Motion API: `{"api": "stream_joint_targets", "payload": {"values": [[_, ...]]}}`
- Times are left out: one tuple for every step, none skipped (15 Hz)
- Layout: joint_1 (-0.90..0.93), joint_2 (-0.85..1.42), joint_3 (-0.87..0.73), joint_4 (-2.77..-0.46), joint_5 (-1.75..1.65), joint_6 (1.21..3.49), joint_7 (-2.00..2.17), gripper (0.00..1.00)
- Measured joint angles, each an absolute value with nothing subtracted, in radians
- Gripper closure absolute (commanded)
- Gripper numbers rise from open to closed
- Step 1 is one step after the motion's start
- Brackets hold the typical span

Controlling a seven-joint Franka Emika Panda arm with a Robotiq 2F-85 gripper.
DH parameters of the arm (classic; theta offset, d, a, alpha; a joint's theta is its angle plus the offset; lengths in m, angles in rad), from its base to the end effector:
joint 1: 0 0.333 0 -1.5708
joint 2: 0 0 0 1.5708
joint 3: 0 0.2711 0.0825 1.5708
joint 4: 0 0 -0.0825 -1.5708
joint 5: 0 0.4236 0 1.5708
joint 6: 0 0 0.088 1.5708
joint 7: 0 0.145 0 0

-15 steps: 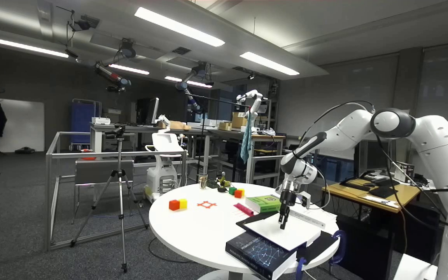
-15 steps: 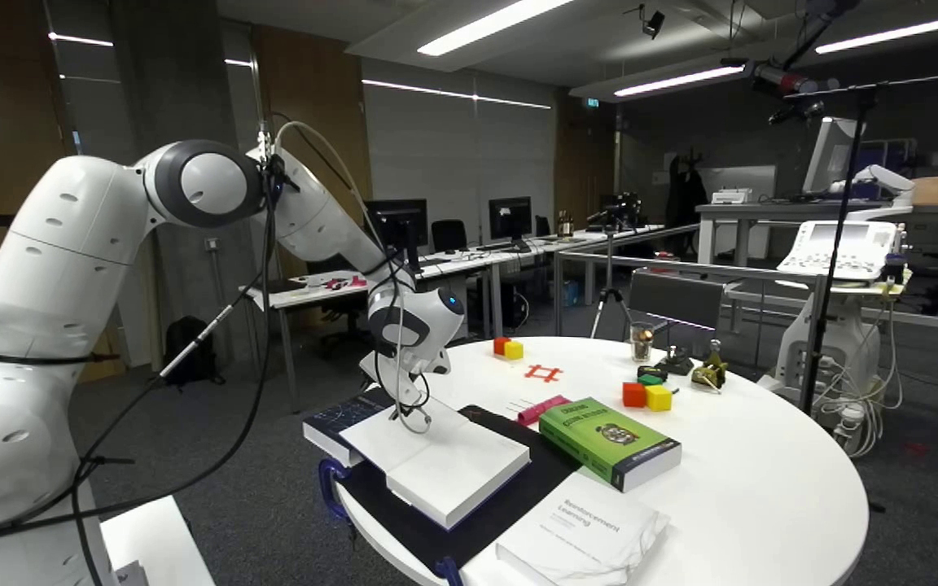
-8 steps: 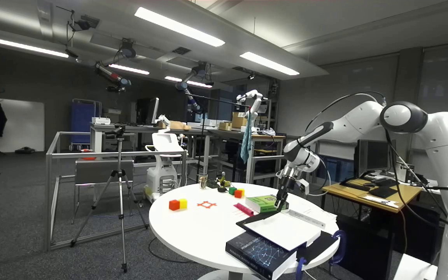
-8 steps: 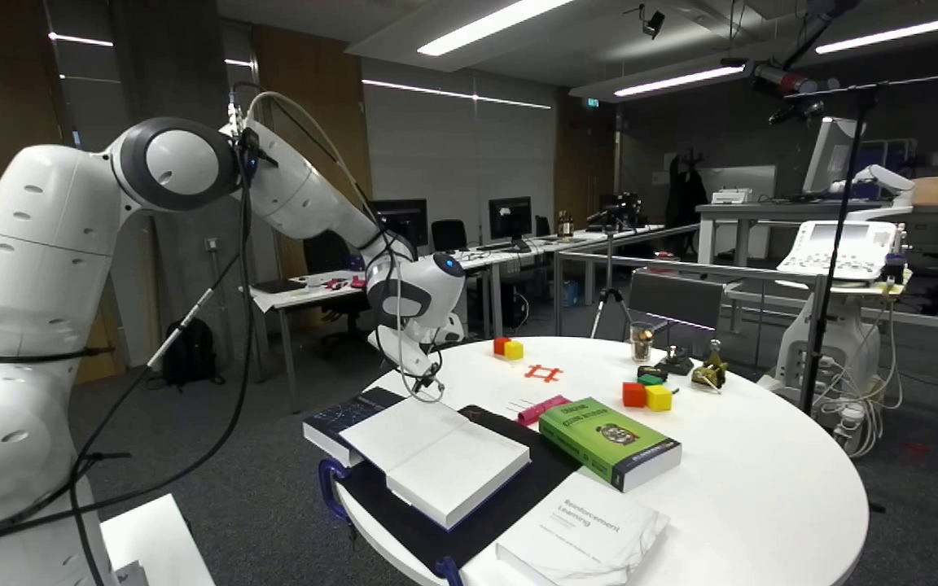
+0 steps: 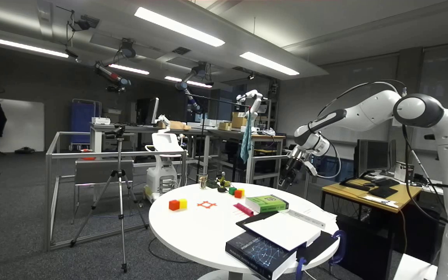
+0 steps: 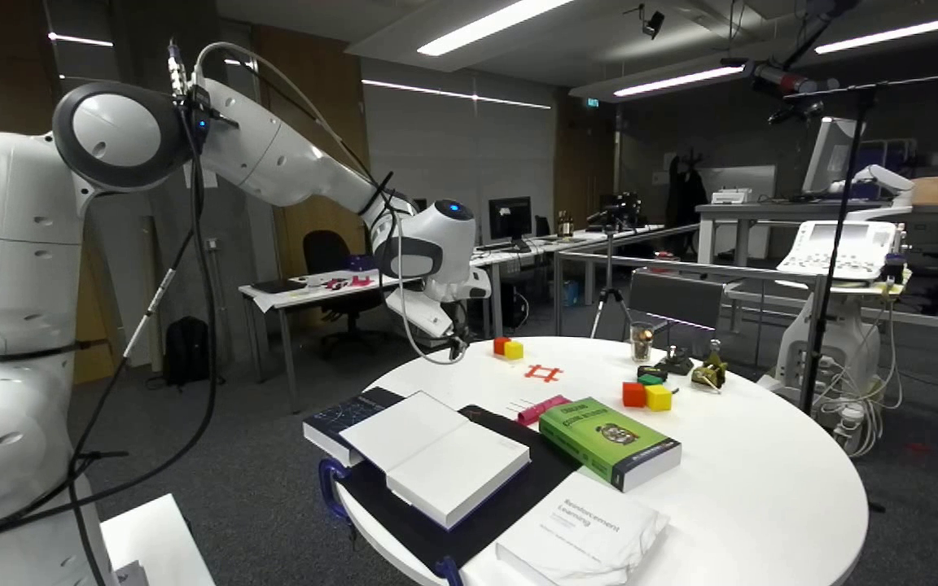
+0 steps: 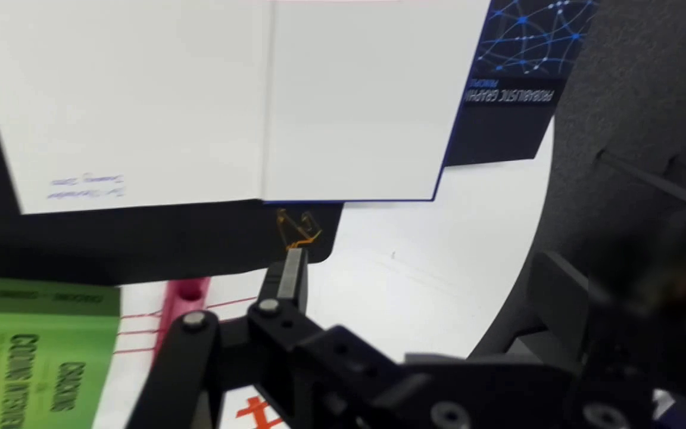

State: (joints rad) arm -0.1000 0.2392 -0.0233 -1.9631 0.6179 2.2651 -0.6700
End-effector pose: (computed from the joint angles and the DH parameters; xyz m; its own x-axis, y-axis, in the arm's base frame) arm 0.6370 -0.0467 0.2622 0.9594 0.1005 0.2636 0.1994 -0.9024 -0.3820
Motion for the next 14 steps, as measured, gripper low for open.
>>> {"api": "stream_joint_targets", "payload": {"values": [[-0.105, 0.225, -0.034, -1.963, 0.581, 2.287, -0.642, 0.00], [-0.108, 0.213, -0.046, -1.963, 0.539, 2.300, -0.610, 0.00], [-0.109, 0.199, -0.058, -1.963, 0.493, 2.309, -0.573, 0.00], [-0.110, 0.187, -0.068, -1.963, 0.446, 2.310, -0.538, 0.00], [-0.111, 0.173, -0.076, -1.963, 0.398, 2.310, -0.502, 0.00], [-0.112, 0.160, -0.084, -1.964, 0.352, 2.308, -0.466, 0.00], [-0.112, 0.146, -0.089, -1.964, 0.313, 2.304, -0.435, 0.00], [-0.112, 0.134, -0.094, -1.964, 0.281, 2.293, -0.407, 0.00], [-0.114, 0.119, -0.097, -1.963, 0.259, 2.273, -0.384, 0.00], [-0.116, 0.107, -0.100, -1.962, 0.243, 2.246, -0.363, 0.00], [-0.118, 0.093, -0.103, -1.961, 0.232, 2.217, -0.346, 0.00], [-0.120, 0.082, -0.106, -1.957, 0.221, 2.185, -0.328, 0.00], [-0.121, 0.072, -0.111, -1.953, 0.206, 2.156, -0.310, 0.00], [-0.121, 0.063, -0.115, -1.948, 0.193, 2.127, -0.291, 0.00]]}}
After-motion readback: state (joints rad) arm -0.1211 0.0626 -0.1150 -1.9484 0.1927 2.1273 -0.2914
